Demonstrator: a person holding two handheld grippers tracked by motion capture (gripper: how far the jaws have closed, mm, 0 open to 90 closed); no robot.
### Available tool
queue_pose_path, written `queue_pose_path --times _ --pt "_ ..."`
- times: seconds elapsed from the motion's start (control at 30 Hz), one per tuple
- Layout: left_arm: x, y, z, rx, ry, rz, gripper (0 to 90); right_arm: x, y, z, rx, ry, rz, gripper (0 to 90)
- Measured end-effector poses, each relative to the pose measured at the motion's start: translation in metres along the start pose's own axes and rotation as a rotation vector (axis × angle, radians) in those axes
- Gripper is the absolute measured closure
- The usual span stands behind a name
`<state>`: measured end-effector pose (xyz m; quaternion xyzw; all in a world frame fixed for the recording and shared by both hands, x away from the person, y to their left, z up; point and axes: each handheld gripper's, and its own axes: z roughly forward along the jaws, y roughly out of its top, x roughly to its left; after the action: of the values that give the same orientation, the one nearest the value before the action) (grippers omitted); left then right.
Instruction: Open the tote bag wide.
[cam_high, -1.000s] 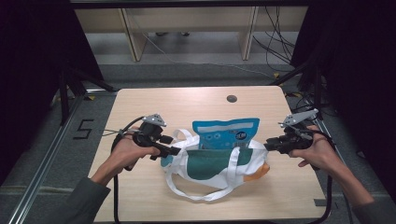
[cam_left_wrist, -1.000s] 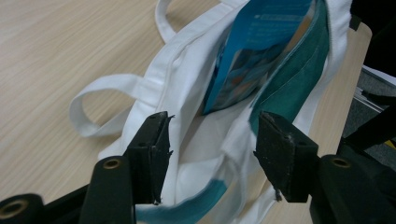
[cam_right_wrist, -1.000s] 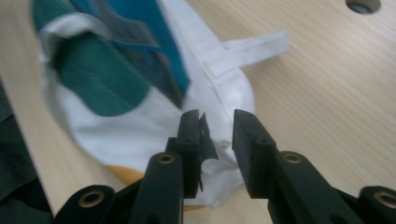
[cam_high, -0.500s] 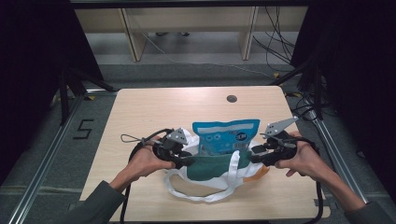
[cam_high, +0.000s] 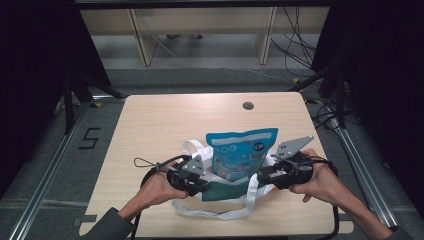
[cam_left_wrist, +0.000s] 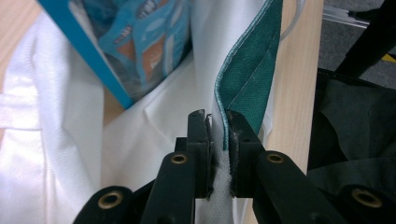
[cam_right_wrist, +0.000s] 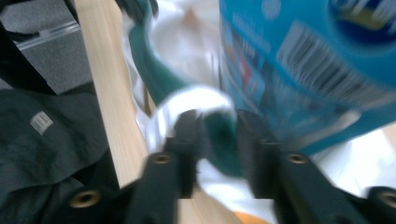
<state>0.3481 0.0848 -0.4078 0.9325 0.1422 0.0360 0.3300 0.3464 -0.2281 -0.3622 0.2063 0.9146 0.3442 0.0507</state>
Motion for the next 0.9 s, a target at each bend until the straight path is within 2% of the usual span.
queue_pose_path --times 0.07,0.13,0.17,0.2,0.23,0.3,0.4,0.43,0.47,0.53,0.57,0.63,0.67,0.7,0.73,0.77,0.8,0.83,0.9 --pt "-0.003 0.000 0.003 0.001 0.000 0.000 81.0 0.000 0.002 -0.002 -0.001 -0.009 -0.004 60.0" --pt "-0.004 -0.001 0.006 0.012 -0.005 0.014 81.1 -0.002 0.006 -0.001 -0.026 0.000 -0.025 55.3" --pt "-0.005 -0.001 0.008 0.009 -0.006 0.011 81.1 -0.002 0.008 -0.001 -0.017 0.010 -0.008 53.8" --pt "-0.006 -0.001 0.009 0.018 -0.008 0.013 81.1 -0.002 0.008 0.002 -0.017 0.032 -0.015 51.3" --pt "-0.007 -0.001 0.010 0.027 -0.007 0.019 81.2 0.000 0.008 0.006 0.006 0.051 0.003 50.6" --pt "-0.007 -0.002 0.012 0.026 -0.013 0.014 81.2 0.006 0.007 0.018 0.067 0.093 -0.005 46.9" --pt "-0.008 -0.004 0.016 0.028 -0.018 0.015 81.1 0.012 0.005 0.032 0.096 0.118 -0.067 45.3" --pt "-0.009 -0.005 0.017 0.023 -0.020 0.000 81.1 0.016 0.003 0.036 0.119 0.126 -0.063 49.2" --pt "-0.009 -0.005 0.017 0.024 -0.023 -0.002 81.1 0.017 0.000 0.039 0.137 0.123 -0.096 56.9" --pt "-0.010 -0.006 0.020 0.017 -0.031 -0.009 80.9 0.023 -0.008 0.044 0.194 0.098 -0.106 65.6" --pt "-0.010 -0.006 0.021 0.013 -0.035 -0.015 80.4 0.023 -0.014 0.050 0.218 0.082 -0.179 68.5" --pt "-0.009 -0.005 0.021 0.001 -0.051 -0.043 74.6 0.028 -0.023 0.056 0.256 0.070 -0.154 72.4" --pt "-0.006 -0.004 0.018 -0.019 -0.061 -0.058 64.1 0.027 -0.027 0.056 0.249 0.066 -0.144 74.0" --pt "-0.005 -0.003 0.014 -0.057 -0.070 -0.085 64.1 0.027 -0.027 0.056 0.249 0.066 -0.144 74.0" --pt "0.000 0.000 0.005 -0.119 -0.079 -0.124 62.6 0.025 -0.027 0.055 0.238 0.071 -0.165 74.7" --pt "0.004 0.001 -0.002 -0.141 -0.078 -0.140 61.8 0.023 -0.026 0.053 0.217 0.063 -0.177 74.9" --pt "0.011 0.002 -0.011 -0.180 -0.051 -0.180 61.9 0.022 -0.025 0.049 0.209 0.058 -0.174 75.2" --pt "0.016 0.003 -0.018 -0.191 -0.019 -0.209 61.8 0.022 -0.024 0.048 0.207 0.058 -0.175 75.2" --pt "0.029 0.005 -0.026 -0.167 0.035 -0.219 61.5 0.022 -0.024 0.048 0.207 0.058 -0.174 75.2"
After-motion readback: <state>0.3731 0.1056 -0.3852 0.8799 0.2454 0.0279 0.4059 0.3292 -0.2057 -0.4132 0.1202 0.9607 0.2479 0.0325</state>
